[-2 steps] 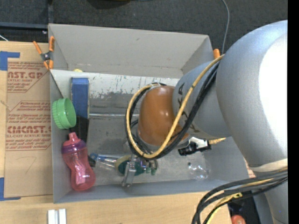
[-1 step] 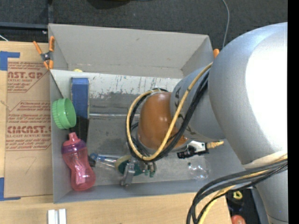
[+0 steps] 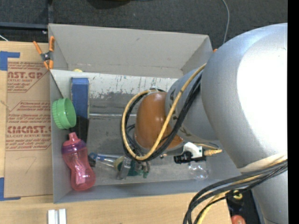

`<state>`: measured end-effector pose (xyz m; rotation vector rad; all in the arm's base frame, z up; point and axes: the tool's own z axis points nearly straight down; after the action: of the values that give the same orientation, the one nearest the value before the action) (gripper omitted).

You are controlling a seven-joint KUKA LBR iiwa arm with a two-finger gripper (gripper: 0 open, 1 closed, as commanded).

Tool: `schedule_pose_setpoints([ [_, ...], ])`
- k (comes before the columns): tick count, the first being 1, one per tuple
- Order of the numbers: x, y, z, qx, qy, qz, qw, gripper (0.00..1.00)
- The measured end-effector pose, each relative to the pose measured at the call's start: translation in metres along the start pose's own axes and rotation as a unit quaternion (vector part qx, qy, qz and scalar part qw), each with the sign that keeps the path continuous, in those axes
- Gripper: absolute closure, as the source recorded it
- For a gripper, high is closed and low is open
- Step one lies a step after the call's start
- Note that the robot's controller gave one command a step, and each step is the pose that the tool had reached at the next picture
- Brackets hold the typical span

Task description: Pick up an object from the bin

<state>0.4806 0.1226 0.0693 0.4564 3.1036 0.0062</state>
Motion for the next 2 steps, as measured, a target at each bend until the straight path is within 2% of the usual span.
schedule_pose_setpoints([
  [1, 0.000, 0.000, 0.000, 0.000, 0.0000, 0.000, 1.0000, 1.00],
  [2, 0.001, 0.000, -0.024, 0.001, 0.0024, 0.000, 1.0000, 1.00],
])
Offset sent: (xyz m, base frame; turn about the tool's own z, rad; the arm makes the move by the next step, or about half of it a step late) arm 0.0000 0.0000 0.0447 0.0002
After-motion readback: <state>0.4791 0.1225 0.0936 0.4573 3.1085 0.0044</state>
